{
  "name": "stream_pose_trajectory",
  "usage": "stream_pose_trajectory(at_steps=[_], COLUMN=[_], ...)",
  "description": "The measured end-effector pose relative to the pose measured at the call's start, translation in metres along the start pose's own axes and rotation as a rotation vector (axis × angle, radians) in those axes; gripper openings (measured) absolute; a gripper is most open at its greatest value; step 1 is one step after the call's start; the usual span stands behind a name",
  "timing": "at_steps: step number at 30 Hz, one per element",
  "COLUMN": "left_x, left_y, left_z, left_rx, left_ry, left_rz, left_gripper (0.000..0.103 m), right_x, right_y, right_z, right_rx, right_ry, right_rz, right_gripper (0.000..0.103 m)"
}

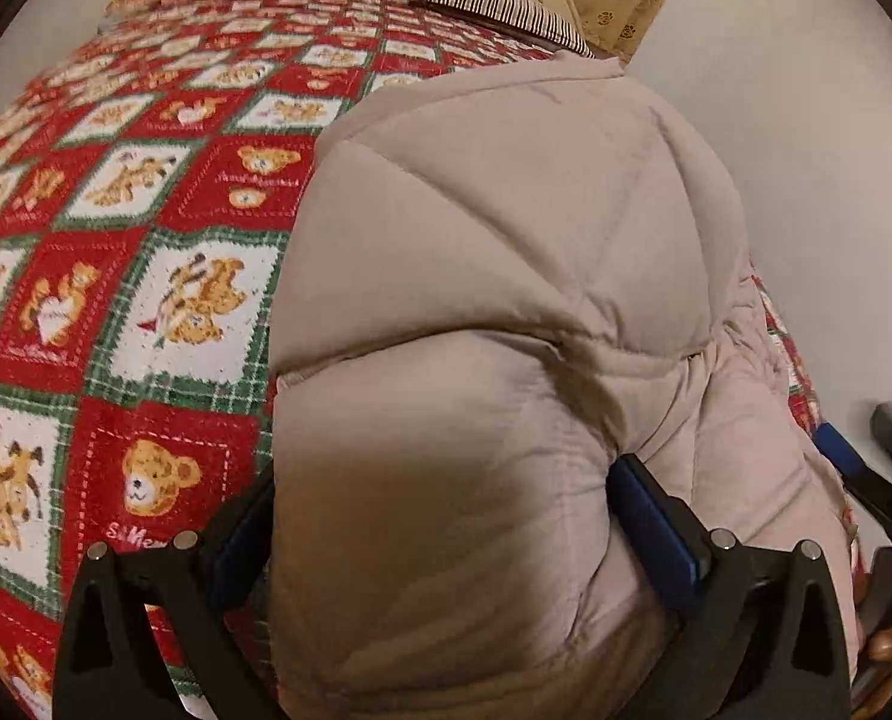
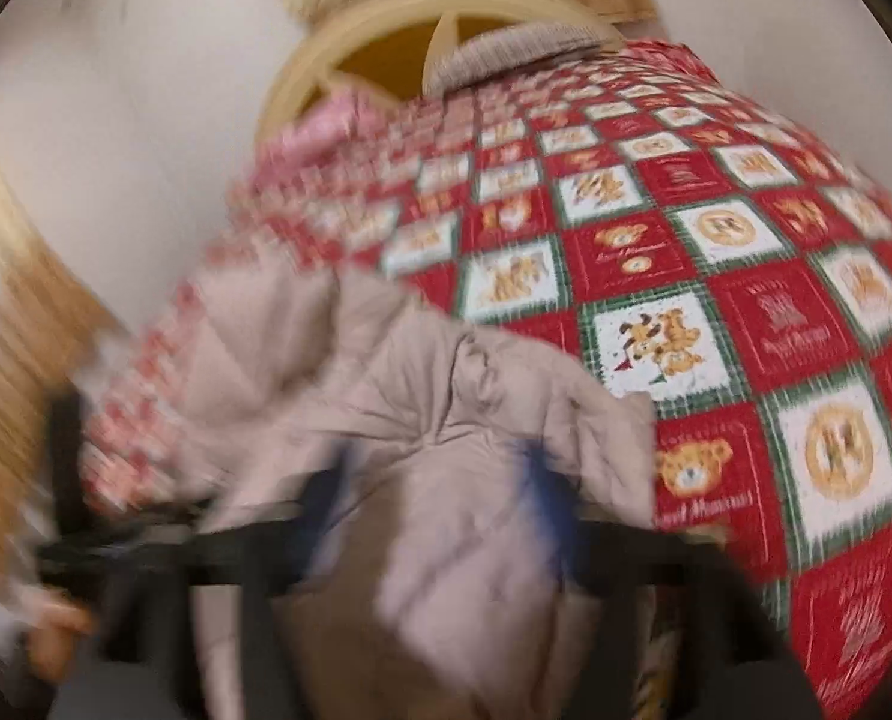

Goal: Fold large clothes

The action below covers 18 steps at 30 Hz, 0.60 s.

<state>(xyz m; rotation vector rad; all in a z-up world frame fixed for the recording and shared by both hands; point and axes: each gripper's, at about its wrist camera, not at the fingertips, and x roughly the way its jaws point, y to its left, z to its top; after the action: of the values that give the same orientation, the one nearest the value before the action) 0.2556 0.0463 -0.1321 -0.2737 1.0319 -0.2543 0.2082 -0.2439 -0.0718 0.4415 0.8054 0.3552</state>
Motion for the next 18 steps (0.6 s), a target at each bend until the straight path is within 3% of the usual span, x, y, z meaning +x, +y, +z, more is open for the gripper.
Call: stream_pose_trajectory(at_steps=[2, 4, 9, 12, 14, 18], left_x=[0.002, 0.001, 0.001, 0.004, 0.003, -0.007], left_y=[0.001, -0.004, 0.003, 0.013, 0.018, 0.044], left_z=[-0.001, -0.002, -0.001, 0.001, 0.001, -0.001], left_rx=[0.003, 0.02, -0.002, -0.044, -0.054, -0.06], left_ry=[0.0, -0.008, 0.002, 0.023, 0.03, 0.084], left_rz=[0.001, 0.019, -0.021, -0.09, -0.139, -0.332], left_gripper=[0.102, 0.102, 0.102, 0.102, 0.102, 0.102], right_x=[-0.024, -0.032, 0.013, 0.042, 0.047, 0.059], right_y=[-0.016, -0.033, -0.057, -0.06, -0.051, -0.041], right_z=[0.002, 0.003, -0.016, -0.038, -0.039, -0.036], right_rx=[0.083, 0.167, 0.243, 0.297, 0.23, 0.151], right_ry=[-0.061, -0.056, 0.146, 0.207, 0.177, 0.246], right_rz=[0.022, 0.057, 0.123, 0.275, 0.29, 0.331], right_gripper=[0.103, 0.103, 0.103, 0.103, 0.103, 0.103])
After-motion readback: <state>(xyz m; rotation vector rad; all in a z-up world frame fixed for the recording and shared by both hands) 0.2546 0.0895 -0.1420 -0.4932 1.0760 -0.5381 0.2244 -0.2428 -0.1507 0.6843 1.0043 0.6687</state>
